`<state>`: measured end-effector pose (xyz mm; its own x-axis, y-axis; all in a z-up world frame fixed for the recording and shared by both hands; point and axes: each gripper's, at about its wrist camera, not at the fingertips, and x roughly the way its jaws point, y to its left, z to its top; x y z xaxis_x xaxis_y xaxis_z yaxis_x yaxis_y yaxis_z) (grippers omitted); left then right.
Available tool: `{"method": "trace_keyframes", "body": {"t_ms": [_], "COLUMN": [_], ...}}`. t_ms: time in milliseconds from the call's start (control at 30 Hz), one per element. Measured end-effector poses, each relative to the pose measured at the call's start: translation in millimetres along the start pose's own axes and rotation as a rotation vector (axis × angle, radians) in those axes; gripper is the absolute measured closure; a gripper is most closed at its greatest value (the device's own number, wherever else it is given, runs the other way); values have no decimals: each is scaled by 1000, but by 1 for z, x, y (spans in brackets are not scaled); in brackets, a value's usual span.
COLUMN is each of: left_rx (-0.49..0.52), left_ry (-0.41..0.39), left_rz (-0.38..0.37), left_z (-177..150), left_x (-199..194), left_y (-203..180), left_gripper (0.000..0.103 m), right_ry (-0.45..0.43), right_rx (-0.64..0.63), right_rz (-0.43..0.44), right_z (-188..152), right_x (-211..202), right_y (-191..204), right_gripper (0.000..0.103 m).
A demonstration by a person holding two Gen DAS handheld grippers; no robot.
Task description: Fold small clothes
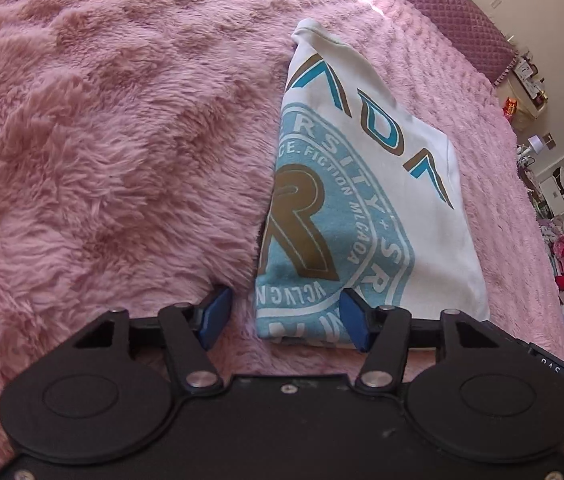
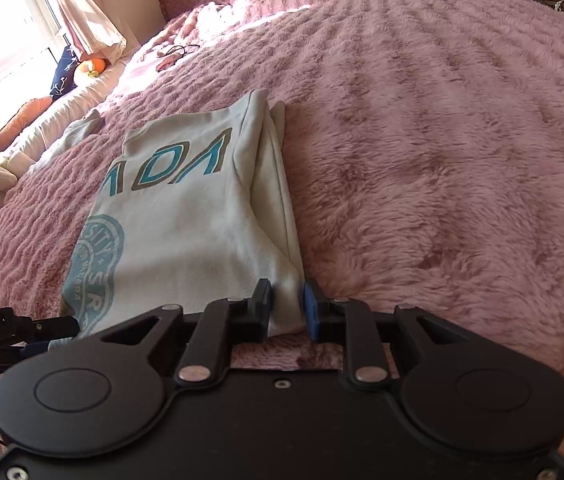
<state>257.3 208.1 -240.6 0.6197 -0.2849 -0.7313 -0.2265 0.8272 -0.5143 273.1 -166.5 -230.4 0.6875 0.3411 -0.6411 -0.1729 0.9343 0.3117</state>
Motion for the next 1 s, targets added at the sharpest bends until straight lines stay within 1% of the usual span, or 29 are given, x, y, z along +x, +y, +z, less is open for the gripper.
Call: {"method": "trace_keyframes", "body": {"t_ms": [33, 67, 100, 133, 167, 233, 300, 367, 433, 467, 533, 567, 600, 633, 667, 767, 833, 900, 933, 967, 1000], "left_rx": [-11, -49, -71, -71, -69, -83, -83, -95, -80, -35, 77, 156, 226, 283, 320, 354, 369, 375, 372, 365, 366], "left_ry": [3, 18, 7, 3, 6, 11, 19, 22, 7, -13, -53, -72, -78, -80, -76, -51, -51, -61, -65, -64, -59], "left_rz": [-16, -59, -65, -66, -75, -73, -65, -84, -96, -95, -71, -48, -22, 8, 28, 44, 56, 84, 87, 90, 93], "left_z": [1, 3, 5, 6, 6, 1, -5, -8, -9, -12, -19, -24, -29, -33, -35, -38, -38, -36, -35, -34, -32], "left_x": [0, -1, -5, -8, -11, -11, -10, -13, -25, -34, -49, -55, -57, -56, -54, -42, -35, -28, -26, -24, -22], "left_y": [1, 1, 1, 1, 0, 4, 8, 12, 12, 9, 1, -5, -11, -16, -18, -21, -22, -23, -23, -23, -22], "left_gripper": [75, 83, 88, 90, 90, 90, 88, 88, 85, 85, 84, 84, 84, 84, 84, 85, 85, 85, 84, 87, 96], "right_ry": [-7, -22, -53, -78, -84, -43, 6, 10, -5, -9, -29, -40, -44, -40, -41, -40, -40, -35, -34, -30, -30], "right_rx": [0, -8, -21, -29, -29, -24, -31, -39, -3, 17, 33, 31, 24, 14, 5, -15, 4, 19, 19, 12, 8], "right_rz": [-2, -7, -21, -29, -29, -33, -43, -53, -33, -29, -13, -8, -10, -8, -11, -33, -31, -30, -30, -33, -36], "right_z": [1, 5, 8, 12, 15, 17, 9, 2, 2, 3, 3, 2, 0, -1, -2, -6, -6, -5, -5, -4, -3], "right_x": [-1, -4, -10, -14, -14, -3, 15, 20, 14, 10, 0, -5, -8, -9, -10, -8, -7, -7, -6, -5, -4], "right_y": [1, 4, 6, 7, 7, 3, -2, -4, -7, -9, -9, -7, -5, -2, 0, 4, 3, 2, 2, 3, 4], "right_gripper": [94, 96, 99, 99, 100, 100, 99, 98, 97, 97, 92, 91, 88, 88, 88, 85, 82, 79, 79, 79, 79]}}
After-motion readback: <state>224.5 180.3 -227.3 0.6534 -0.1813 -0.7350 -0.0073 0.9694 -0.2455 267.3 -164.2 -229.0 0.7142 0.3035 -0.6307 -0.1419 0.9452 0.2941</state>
